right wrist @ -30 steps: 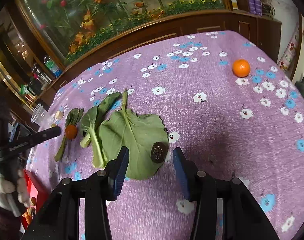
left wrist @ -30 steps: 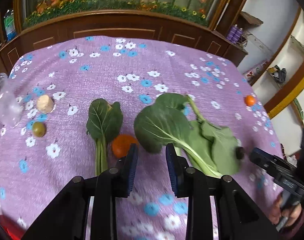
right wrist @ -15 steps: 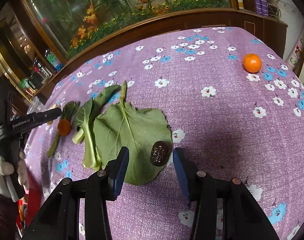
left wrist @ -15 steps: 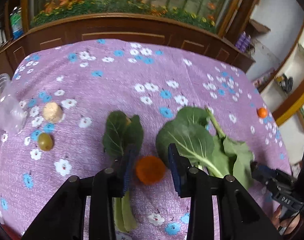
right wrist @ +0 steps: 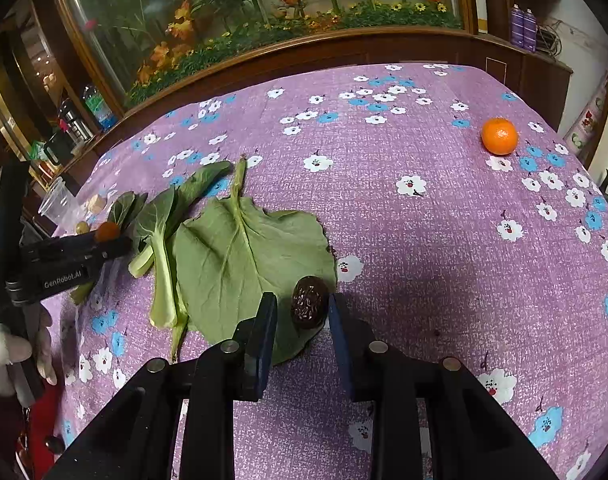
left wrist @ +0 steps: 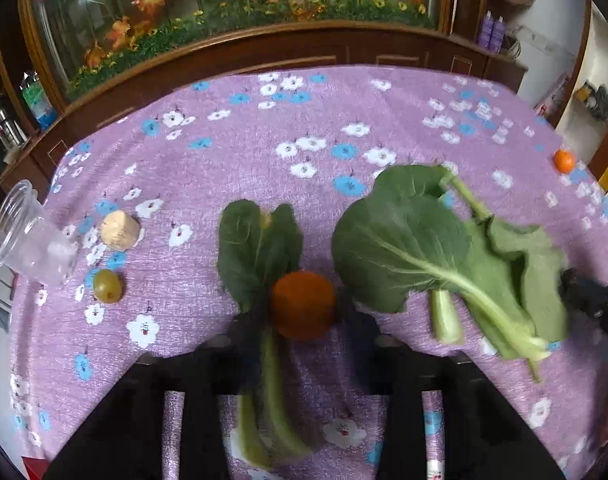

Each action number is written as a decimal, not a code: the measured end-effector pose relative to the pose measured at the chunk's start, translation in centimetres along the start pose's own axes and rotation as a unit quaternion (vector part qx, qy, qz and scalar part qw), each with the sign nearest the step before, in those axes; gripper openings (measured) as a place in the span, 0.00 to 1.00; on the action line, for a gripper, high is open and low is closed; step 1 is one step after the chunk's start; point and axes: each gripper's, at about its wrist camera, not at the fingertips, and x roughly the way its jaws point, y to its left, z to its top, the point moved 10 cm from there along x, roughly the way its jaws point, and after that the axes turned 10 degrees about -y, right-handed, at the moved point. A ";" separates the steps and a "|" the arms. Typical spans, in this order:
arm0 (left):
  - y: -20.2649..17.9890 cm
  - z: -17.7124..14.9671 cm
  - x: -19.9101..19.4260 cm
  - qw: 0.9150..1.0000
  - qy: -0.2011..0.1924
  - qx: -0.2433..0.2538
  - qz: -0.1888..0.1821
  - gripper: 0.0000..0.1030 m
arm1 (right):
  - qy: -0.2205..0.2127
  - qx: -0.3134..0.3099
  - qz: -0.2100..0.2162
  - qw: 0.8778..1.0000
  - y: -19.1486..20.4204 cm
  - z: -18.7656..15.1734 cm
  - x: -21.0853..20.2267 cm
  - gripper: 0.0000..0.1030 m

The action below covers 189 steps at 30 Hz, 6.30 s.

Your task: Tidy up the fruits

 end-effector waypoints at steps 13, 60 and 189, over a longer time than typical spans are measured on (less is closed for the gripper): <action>-1.6 -1.1 -9.0 0.996 -0.045 -0.051 -0.063 0.29 | -0.015 0.058 0.045 0.997 0.2 -0.8 -6.1 0.18; 14.2 -23.5 -28.6 0.960 -0.118 -0.253 0.035 0.30 | 0.025 -0.090 0.069 0.993 16.4 -16.6 -13.3 0.20; 9.8 -24.9 -39.8 0.911 -0.221 -0.191 0.291 1.00 | -0.087 -0.217 0.091 0.968 31.1 -20.3 -19.7 0.87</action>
